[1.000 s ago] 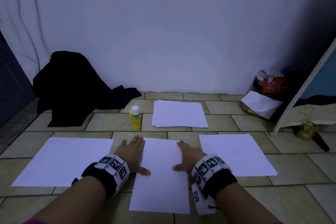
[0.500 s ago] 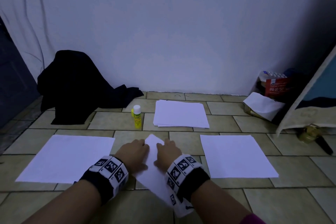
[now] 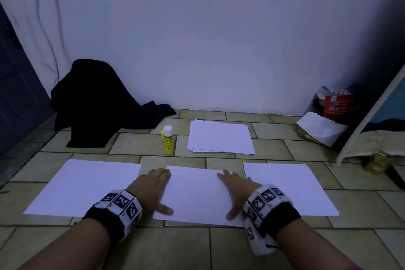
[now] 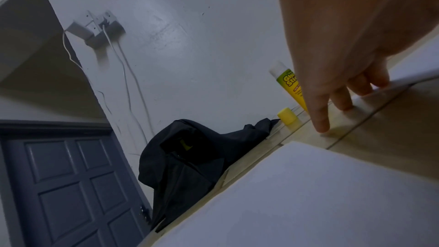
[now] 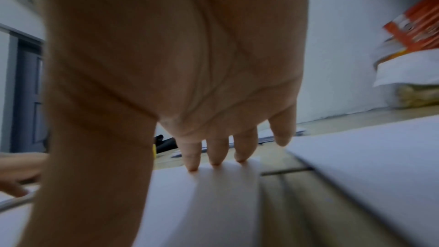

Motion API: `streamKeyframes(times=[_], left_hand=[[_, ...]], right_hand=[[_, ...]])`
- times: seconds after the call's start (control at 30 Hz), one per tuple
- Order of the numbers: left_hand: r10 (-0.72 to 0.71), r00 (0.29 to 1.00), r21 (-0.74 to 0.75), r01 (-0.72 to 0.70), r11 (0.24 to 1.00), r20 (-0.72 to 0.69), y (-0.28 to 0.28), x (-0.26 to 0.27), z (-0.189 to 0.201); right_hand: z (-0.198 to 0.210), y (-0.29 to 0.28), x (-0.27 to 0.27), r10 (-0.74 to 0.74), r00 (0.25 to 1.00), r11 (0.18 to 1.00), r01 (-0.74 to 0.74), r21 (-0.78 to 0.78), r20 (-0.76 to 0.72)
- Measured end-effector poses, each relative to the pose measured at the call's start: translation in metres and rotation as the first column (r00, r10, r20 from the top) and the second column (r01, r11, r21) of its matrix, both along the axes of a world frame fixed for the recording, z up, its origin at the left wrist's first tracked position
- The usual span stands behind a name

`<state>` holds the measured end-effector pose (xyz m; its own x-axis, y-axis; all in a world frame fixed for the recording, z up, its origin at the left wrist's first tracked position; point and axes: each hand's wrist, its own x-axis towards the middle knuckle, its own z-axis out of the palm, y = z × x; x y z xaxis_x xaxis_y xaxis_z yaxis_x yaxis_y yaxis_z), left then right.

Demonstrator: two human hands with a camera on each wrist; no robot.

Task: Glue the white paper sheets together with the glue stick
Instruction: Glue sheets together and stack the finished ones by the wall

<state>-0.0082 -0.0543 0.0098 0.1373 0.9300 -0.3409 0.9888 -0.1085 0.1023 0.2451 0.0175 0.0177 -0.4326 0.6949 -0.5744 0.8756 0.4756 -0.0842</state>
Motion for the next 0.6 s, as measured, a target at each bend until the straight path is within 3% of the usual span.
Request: streamKeyframes(times=[0.37,0.53,0.6], left_hand=[[0.047,0.986,-0.183,-0.017,0.983,0.162,0.003,-0.006,-0.009],[-0.009,0.993,-0.213,0.034,0.976,0.118,0.006,-0.010,-0.016],[-0.024,0.995,-0.218,0.046,0.975,0.101,0.007,-0.009,-0.016]], right_hand=[[0.007,-0.006,0.010,-0.149,0.989,0.988,0.150,0.023,-0.020],[0.015,-0.010,0.010,-0.227,0.965,0.971,0.234,0.042,-0.131],[0.014,-0.008,0.013,-0.270,0.932,0.960,0.278,0.001,-0.241]])
